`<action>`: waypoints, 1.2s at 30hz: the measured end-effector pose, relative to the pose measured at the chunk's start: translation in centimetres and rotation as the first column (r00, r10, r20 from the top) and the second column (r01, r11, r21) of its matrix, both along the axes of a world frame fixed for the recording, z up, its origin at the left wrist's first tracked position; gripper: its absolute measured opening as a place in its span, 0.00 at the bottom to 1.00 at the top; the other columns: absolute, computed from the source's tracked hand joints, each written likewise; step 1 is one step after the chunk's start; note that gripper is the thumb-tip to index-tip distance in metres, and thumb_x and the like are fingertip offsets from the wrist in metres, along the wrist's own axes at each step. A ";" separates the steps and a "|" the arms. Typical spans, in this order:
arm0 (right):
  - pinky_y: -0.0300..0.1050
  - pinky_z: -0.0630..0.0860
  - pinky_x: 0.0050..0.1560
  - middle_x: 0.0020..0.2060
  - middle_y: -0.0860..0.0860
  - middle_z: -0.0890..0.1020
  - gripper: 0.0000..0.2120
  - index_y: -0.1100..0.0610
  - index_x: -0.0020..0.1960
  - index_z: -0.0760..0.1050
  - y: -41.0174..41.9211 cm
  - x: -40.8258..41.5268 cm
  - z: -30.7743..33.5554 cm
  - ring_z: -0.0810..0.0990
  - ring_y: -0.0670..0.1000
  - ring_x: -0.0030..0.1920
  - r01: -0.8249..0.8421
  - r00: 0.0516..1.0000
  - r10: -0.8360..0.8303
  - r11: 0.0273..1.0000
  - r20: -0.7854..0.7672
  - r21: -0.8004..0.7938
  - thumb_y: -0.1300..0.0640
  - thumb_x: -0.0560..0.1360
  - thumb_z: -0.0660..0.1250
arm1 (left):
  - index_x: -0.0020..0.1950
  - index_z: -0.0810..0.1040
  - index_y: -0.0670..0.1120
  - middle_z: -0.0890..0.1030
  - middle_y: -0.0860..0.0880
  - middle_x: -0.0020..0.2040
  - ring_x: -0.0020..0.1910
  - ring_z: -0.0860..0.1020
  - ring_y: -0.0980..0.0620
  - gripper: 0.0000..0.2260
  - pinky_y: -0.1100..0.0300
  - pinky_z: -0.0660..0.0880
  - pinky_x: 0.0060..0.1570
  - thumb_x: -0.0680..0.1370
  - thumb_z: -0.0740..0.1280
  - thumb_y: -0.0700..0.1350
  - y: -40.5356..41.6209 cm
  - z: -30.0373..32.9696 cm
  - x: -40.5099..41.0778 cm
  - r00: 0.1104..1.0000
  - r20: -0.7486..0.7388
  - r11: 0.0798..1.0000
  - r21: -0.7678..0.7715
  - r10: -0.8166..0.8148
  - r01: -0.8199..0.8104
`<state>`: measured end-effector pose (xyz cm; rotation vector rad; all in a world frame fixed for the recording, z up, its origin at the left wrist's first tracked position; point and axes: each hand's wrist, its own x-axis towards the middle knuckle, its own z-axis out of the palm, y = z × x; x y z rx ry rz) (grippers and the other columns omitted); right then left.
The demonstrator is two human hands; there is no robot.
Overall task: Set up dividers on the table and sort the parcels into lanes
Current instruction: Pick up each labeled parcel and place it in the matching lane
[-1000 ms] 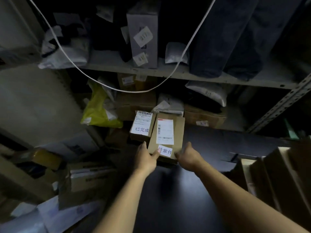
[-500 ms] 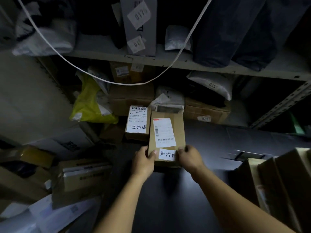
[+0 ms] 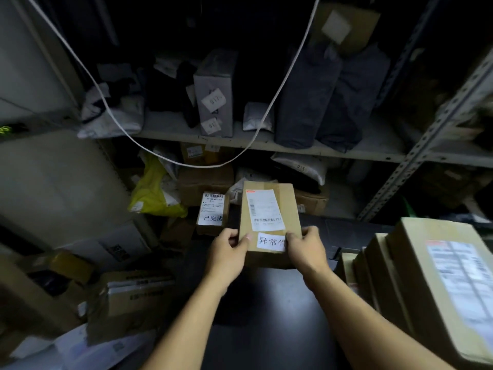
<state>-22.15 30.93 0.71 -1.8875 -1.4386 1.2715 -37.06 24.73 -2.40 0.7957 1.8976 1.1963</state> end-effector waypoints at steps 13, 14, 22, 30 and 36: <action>0.43 0.67 0.47 0.66 0.60 0.74 0.22 0.64 0.70 0.62 -8.3 9.9 17.5 0.76 0.60 0.61 -0.208 0.977 0.198 0.964 0.073 0.165 0.57 0.78 0.60 | 0.41 0.80 0.48 0.81 0.54 0.39 0.37 0.76 0.55 0.08 0.61 0.69 0.34 0.76 0.69 0.51 -10.3 17.1 10.9 0.951 -0.144 0.943 0.238 0.272 -0.234; 0.43 0.67 0.43 0.64 0.59 0.75 0.23 0.64 0.69 0.63 -8.9 10.9 18.8 0.77 0.58 0.57 -0.246 0.969 0.235 0.955 0.082 0.166 0.56 0.77 0.61 | 0.41 0.80 0.48 0.81 0.54 0.37 0.36 0.75 0.54 0.09 0.60 0.69 0.35 0.76 0.69 0.52 -11.3 18.1 11.8 0.947 -0.141 0.934 0.256 0.290 -0.248; 0.52 0.82 0.48 0.48 0.56 0.83 0.13 0.61 0.52 0.76 -12.8 20.0 26.1 0.84 0.56 0.47 -0.334 0.943 0.323 0.907 0.083 0.258 0.55 0.71 0.64 | 0.38 0.78 0.46 0.79 0.53 0.32 0.34 0.76 0.51 0.11 0.57 0.71 0.35 0.74 0.68 0.52 -15.6 24.9 19.1 0.966 -0.133 0.928 0.332 0.222 -0.168; 0.54 0.83 0.51 0.47 0.55 0.84 0.20 0.60 0.53 0.77 -14.9 27.9 28.6 0.84 0.54 0.46 -0.317 0.948 0.302 0.881 0.098 0.350 0.45 0.72 0.64 | 0.32 0.76 0.49 0.75 0.55 0.26 0.31 0.73 0.48 0.16 0.54 0.68 0.34 0.66 0.67 0.61 -17.6 28.4 25.2 0.971 -0.170 0.921 0.378 0.170 -0.095; 0.50 0.80 0.44 0.44 0.54 0.83 0.19 0.61 0.49 0.79 -14.9 33.6 32.5 0.82 0.52 0.44 -0.379 0.923 0.358 0.795 0.138 0.474 0.45 0.76 0.62 | 0.34 0.74 0.46 0.73 0.55 0.27 0.29 0.71 0.53 0.15 0.60 0.66 0.30 0.75 0.67 0.54 -18.1 32.1 31.4 0.944 -0.212 0.883 0.449 0.251 -0.134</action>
